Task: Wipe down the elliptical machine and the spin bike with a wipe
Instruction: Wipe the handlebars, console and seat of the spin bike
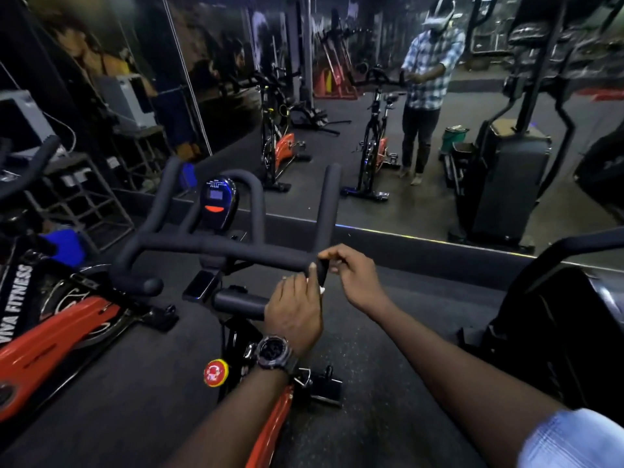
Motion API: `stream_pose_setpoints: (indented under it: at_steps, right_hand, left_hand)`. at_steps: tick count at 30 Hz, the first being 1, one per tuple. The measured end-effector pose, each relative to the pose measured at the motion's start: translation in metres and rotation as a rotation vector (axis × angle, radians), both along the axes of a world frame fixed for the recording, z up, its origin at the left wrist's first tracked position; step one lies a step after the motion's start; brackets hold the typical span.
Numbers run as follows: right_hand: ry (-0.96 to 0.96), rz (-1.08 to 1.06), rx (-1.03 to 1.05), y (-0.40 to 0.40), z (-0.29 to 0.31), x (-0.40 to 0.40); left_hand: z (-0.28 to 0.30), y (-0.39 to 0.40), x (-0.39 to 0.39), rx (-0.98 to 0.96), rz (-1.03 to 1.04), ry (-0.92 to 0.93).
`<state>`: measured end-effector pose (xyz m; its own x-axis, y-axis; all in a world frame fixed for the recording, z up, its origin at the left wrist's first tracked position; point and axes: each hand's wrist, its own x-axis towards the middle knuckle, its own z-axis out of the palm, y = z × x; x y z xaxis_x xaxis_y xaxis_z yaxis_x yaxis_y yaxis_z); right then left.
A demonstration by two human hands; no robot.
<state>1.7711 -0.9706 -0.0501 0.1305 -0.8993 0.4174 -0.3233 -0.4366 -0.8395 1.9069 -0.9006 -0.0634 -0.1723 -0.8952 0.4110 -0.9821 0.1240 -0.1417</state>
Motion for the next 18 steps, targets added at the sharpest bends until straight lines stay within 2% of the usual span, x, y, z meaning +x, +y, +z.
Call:
stream_pose_setpoints:
  at_steps: [3, 6, 8, 13, 16, 18]
  right_hand:
    - [-0.245, 0.013, 0.227, -0.013, 0.001, 0.005]
    - [-0.31, -0.004, 0.263, -0.021, -0.002, 0.007]
    - [-0.247, 0.002, 0.213, -0.022, -0.003, 0.006]
    - [-0.17, -0.048, 0.159, -0.029, 0.006, 0.004]
    - [0.026, -0.101, 0.046, -0.028, 0.012, 0.008]
    - [0.129, -0.1, -0.026, -0.022, 0.011, 0.013]
  left_hand:
    - [-0.001, -0.002, 0.005, 0.012, -0.071, -0.021]
    - [-0.001, -0.006, 0.011, 0.055, -0.204, -0.074]
    - [0.006, -0.016, 0.013, 0.108, -0.218, -0.127]
    - [0.033, -0.071, 0.005, 0.28, -0.157, 0.078]
    - [0.041, -0.091, 0.002, 0.325, -0.147, 0.096]
    - [0.039, -0.089, 0.009, 0.347, -0.163, 0.046]
